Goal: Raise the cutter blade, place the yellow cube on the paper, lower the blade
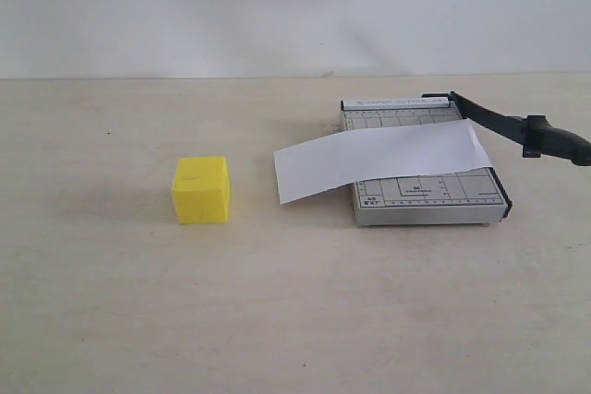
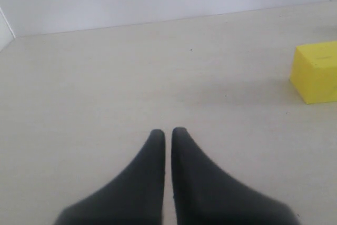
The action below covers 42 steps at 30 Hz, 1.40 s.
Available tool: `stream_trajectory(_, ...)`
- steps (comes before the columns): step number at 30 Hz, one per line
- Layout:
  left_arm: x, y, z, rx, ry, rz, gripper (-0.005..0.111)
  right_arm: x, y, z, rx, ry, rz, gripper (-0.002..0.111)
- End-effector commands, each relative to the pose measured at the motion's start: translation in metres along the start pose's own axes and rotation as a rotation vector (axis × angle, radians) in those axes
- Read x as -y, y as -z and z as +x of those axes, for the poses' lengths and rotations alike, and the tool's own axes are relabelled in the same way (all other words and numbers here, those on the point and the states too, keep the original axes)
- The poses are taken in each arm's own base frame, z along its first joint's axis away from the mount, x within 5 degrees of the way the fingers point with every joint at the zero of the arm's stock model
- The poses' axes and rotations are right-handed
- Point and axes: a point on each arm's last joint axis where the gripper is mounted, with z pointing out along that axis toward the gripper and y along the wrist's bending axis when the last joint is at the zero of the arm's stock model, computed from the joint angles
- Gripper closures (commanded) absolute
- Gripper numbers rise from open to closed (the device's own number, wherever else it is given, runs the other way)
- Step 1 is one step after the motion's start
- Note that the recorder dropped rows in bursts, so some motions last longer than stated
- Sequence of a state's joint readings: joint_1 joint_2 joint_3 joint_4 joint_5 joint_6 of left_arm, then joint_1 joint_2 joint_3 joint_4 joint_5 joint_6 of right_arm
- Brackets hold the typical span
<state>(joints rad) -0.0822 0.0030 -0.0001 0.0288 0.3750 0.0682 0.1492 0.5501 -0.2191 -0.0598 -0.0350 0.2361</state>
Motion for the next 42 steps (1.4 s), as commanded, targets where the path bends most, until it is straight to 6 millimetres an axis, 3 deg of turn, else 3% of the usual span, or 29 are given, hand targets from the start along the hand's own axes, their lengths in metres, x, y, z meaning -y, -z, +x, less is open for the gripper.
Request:
stream_trajectory(1, 0.0, 0.0, -0.001, 0.014, 0.011, -0.004, 0.102, 0.0, 0.001, -0.001, 0.018, 0.0, -0.005, 0.05)
stream_trajectory(5, 0.0, 0.0, -0.006, 0.068, 0.042, -0.004, 0.102, 0.0, 0.001, -0.001, 0.018, 0.0, -0.005, 0.05)
stream_trajectory(9, -0.001, 0.004, -0.026, 0.291, 0.167, 0.01, 0.102, 0.0, 0.001, -0.001, 0.018, 0.0, -0.005, 0.05)
stream_trajectory(17, -0.005, 0.018, -0.054, 0.639, 0.132, -0.022, 0.102, 0.0, 0.001, -0.001, 0.018, 0.0, -0.005, 0.05)
stream_trajectory(21, -0.005, 0.02, -0.056, 0.67, 0.107, -0.021, 0.102, 0.0, 0.001, -0.001, 0.018, 0.0, -0.005, 0.05)
stream_trajectory(25, -0.005, 0.021, -0.057, 0.687, 0.235, 0.024, 0.102, 0.0, 0.001, -0.001, 0.018, 0.0, -0.005, 0.05)
stream_trajectory(34, -0.009, 0.036, -0.072, 0.927, 0.415, 0.085, 0.102, 0.0, 0.001, -0.001, 0.018, 0.0, -0.005, 0.05)
stream_trajectory(42, -0.008, 0.031, -0.068, 0.849, 0.482, 0.121, 0.102, 0.0, 0.001, -0.001, 0.018, 0.0, -0.005, 0.05)
